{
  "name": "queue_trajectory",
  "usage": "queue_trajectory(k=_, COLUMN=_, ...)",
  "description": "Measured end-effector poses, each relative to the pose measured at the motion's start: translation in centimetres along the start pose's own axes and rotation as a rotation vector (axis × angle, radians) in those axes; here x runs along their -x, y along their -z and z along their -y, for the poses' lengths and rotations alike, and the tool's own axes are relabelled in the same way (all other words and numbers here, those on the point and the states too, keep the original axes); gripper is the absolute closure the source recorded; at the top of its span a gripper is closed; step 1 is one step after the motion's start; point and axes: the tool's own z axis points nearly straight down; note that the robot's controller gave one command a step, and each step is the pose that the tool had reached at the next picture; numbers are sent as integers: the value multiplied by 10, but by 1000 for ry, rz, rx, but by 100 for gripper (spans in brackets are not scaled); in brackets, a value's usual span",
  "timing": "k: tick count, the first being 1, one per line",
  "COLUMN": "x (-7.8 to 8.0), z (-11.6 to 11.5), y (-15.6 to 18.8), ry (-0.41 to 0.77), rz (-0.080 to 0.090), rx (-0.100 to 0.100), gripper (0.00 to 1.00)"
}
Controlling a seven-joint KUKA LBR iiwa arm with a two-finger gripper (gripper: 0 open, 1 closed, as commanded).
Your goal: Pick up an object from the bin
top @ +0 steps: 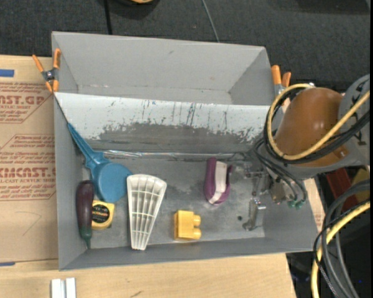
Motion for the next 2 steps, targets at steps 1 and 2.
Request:
queue_trajectory(k=1, x=-9, z=-70, y=-23, ry=146, rz=-7, rx=7, gripper=0)
queue_trajectory(k=2, x=-1, z=-93, y=-45, ry=218, rz=-2, rx=2, gripper=0)
